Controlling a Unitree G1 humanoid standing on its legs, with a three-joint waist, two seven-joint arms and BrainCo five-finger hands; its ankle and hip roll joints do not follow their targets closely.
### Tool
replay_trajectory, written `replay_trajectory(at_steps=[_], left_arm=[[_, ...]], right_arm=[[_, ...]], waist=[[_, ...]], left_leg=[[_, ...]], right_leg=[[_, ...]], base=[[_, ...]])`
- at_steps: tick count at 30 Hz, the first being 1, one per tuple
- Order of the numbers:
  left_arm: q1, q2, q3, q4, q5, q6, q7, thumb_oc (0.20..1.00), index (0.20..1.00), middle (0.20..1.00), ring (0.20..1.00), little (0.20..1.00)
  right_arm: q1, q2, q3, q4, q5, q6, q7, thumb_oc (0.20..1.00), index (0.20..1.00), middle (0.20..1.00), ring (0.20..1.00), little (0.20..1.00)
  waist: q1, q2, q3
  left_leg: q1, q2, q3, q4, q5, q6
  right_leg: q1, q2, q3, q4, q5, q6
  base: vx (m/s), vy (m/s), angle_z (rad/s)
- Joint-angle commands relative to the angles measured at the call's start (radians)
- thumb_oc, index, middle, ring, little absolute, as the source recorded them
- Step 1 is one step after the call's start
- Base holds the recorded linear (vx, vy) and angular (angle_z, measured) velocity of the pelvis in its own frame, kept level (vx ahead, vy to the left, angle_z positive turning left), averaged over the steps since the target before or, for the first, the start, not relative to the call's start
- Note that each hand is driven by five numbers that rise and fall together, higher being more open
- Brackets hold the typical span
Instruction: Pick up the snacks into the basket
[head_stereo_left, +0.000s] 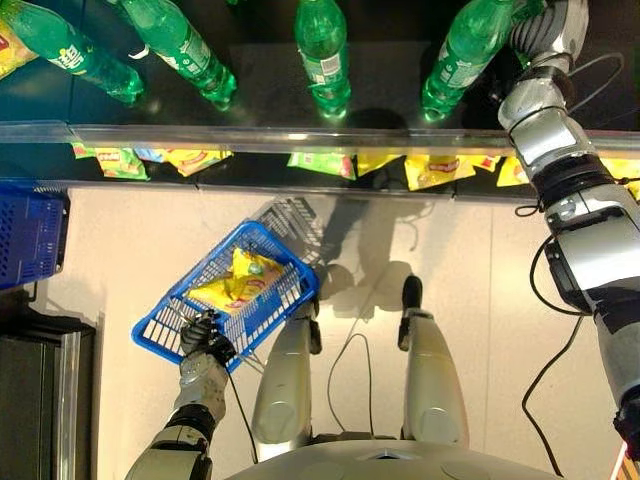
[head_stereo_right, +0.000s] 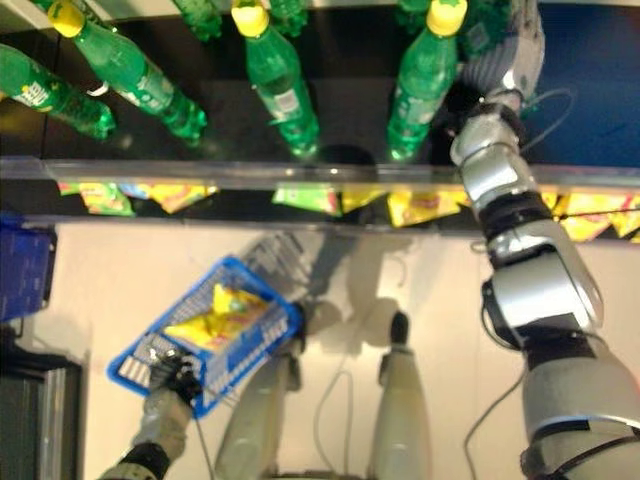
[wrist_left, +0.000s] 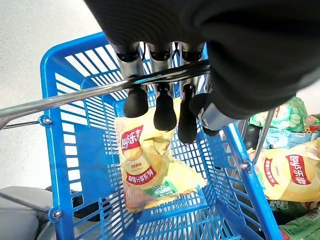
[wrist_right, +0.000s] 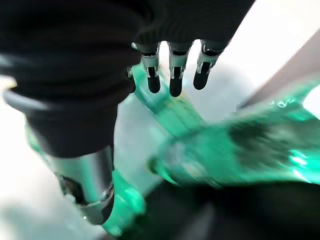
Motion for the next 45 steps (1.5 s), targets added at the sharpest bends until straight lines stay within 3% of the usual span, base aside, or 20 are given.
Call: replay_trajectory(at_steps=[1, 6, 23, 24, 26, 27, 45], left_arm=[[0.028, 0.067, -0.033, 0.063, -0.012, -0.020, 0.005, 0.200, 0.200, 0.200, 0.200, 0.200], [0.022, 0.070, -0.045, 0.081, -0.030, -0.013, -0.015, 0.200, 0.200, 0.200, 0.200, 0.200], [0.024, 0.074, -0.078, 0.060, -0.049, -0.011, -0.032, 0.200, 0.200, 0.200, 0.200, 0.200], [0.024, 0.074, -0.078, 0.060, -0.049, -0.011, -0.031, 0.200, 0.200, 0.200, 0.200, 0.200], [0.025, 0.074, -0.083, 0.055, -0.049, -0.010, -0.035, 0.200, 0.200, 0.200, 0.200, 0.200], [0.026, 0.076, -0.085, 0.052, -0.048, -0.010, -0.038, 0.200, 0.200, 0.200, 0.200, 0.200], [0.022, 0.075, -0.075, 0.053, -0.050, -0.001, -0.055, 0.200, 0.200, 0.200, 0.200, 0.200]], right_arm=[[-0.126, -0.008, 0.055, 0.068, 0.046, -0.025, 0.029, 1.000, 1.000, 1.000, 1.000, 1.000], [-0.168, 0.025, 0.114, 0.230, 0.072, -0.015, 0.096, 1.000, 1.000, 1.000, 1.000, 1.000], [-0.199, -0.023, 0.120, 0.399, 0.126, 0.004, 0.128, 1.000, 1.000, 1.000, 1.000, 1.000], [-0.200, -0.023, 0.120, 0.399, 0.126, 0.004, 0.128, 0.865, 0.865, 0.865, 0.865, 0.865], [-0.200, -0.033, 0.127, 0.416, 0.119, 0.010, 0.137, 0.247, 0.247, 0.247, 0.247, 0.247], [-0.203, -0.039, 0.137, 0.423, 0.106, 0.015, 0.141, 0.200, 0.200, 0.200, 0.200, 0.200], [-0.196, -0.086, 0.143, 0.435, 0.092, 0.027, 0.175, 0.200, 0.200, 0.200, 0.200, 0.200]], waist=[[0.027, -0.037, -0.015], [0.031, -0.041, -0.011], [0.060, -0.012, 0.001], [0.060, -0.012, 0.001], [0.064, -0.008, 0.000], [0.066, -0.005, 0.001], [0.066, -0.003, -0.002]], left_leg=[[-0.007, -0.039, -0.028, 0.062, -0.068, 0.040], [-0.010, -0.041, -0.032, 0.059, -0.061, 0.038], [-0.015, -0.057, -0.049, 0.056, -0.056, 0.039], [-0.015, -0.057, -0.049, 0.056, -0.056, 0.039], [-0.016, -0.059, -0.051, 0.056, -0.054, 0.040], [-0.016, -0.060, -0.051, 0.057, -0.054, 0.041], [-0.005, -0.063, -0.058, 0.052, -0.052, 0.041]], right_leg=[[0.015, 0.037, 0.009, -0.139, 0.157, -0.013], [0.017, 0.038, 0.004, -0.144, 0.161, -0.014], [0.026, 0.031, -0.010, -0.143, 0.159, -0.010], [0.026, 0.031, -0.011, -0.144, 0.159, -0.010], [0.026, 0.029, -0.013, -0.143, 0.159, -0.009], [0.027, 0.028, -0.014, -0.143, 0.159, -0.009], [0.037, 0.026, -0.017, -0.140, 0.157, -0.008]], base=[[0.00, 0.000, 0.00], [0.00, 0.000, 0.00], [0.00, 0.002, 0.01], [0.00, 0.000, 0.00], [0.00, 0.000, 0.00], [0.00, 0.000, 0.00], [0.00, 0.001, 0.00]])
